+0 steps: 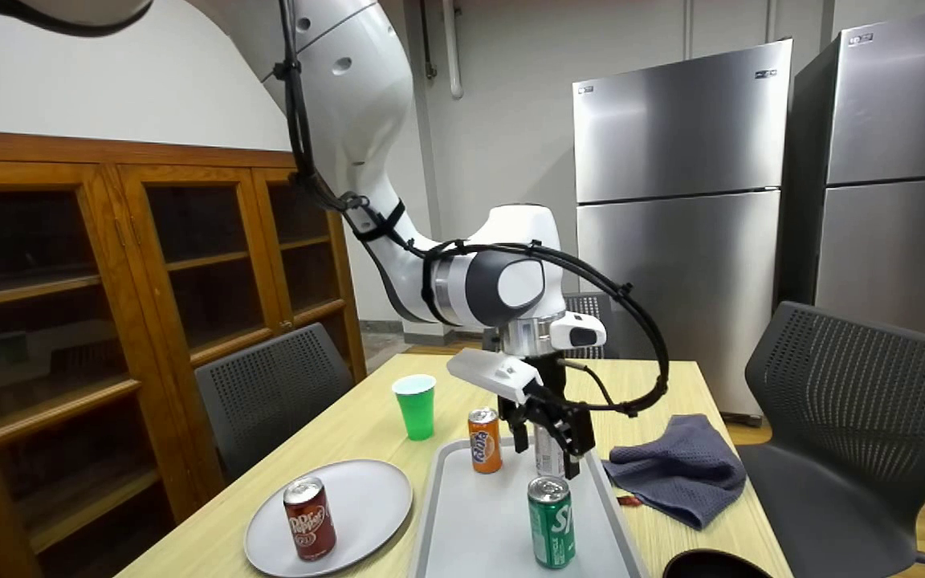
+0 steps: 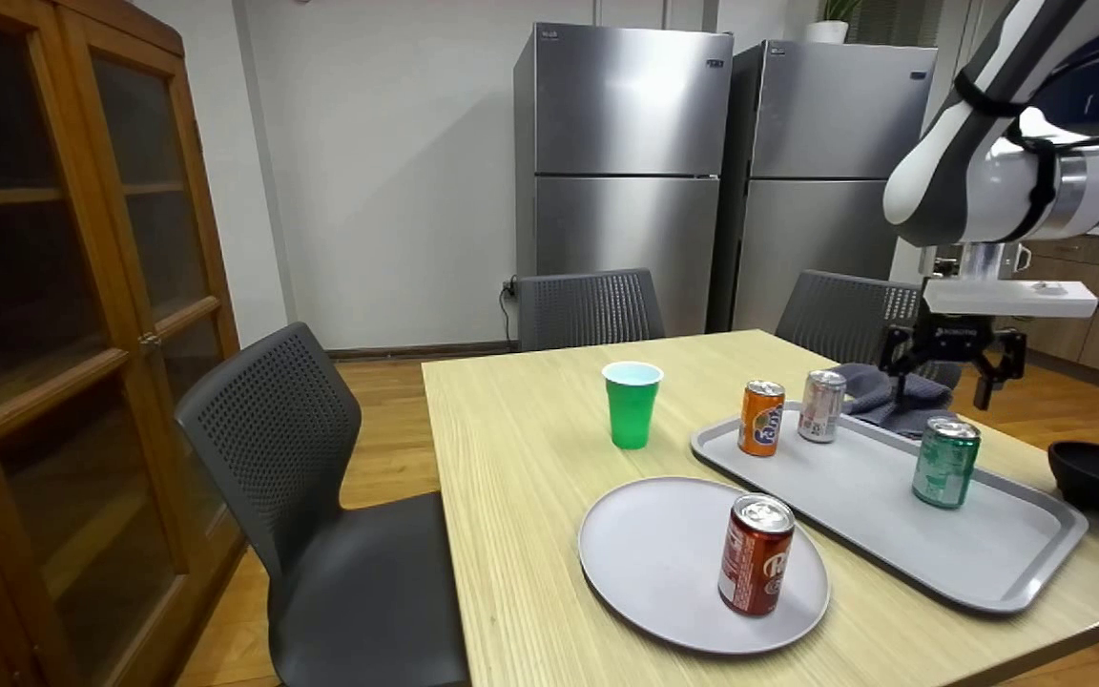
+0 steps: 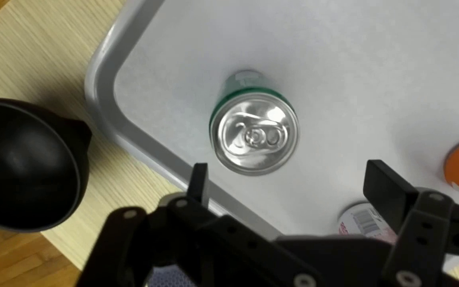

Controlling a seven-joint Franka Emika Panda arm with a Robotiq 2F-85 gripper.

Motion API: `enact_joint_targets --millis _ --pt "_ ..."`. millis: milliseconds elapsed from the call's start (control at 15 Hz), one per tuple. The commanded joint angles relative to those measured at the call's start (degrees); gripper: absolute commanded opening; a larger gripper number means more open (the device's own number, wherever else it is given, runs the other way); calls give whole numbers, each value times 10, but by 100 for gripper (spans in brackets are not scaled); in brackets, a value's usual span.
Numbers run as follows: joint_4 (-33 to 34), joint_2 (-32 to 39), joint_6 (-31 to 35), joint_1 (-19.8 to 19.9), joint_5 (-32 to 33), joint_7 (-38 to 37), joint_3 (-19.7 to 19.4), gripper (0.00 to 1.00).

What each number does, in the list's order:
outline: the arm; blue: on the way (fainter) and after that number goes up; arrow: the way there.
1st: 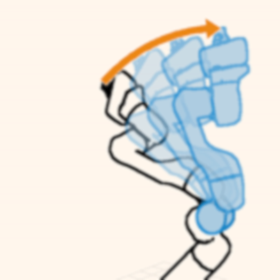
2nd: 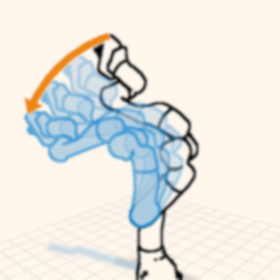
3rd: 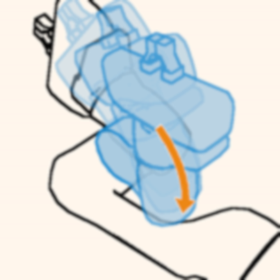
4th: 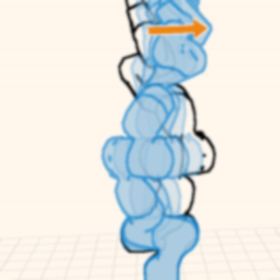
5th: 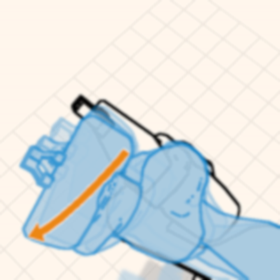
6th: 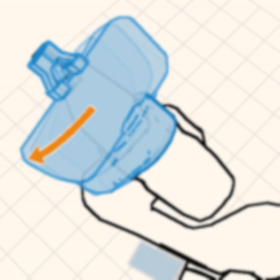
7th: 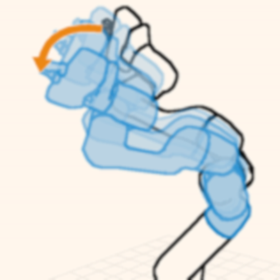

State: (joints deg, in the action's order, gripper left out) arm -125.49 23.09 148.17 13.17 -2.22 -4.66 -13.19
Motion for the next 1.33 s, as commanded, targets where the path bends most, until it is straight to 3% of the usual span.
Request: enact_joint_targets --millis 0,533,1267 --pt "-10 -41 -3 -25 20 -11 0 100" --pt "-29 -86 2 -102 64 -38 28 100" --pt "-60 -107 -14 -204 81 -84 114 100"
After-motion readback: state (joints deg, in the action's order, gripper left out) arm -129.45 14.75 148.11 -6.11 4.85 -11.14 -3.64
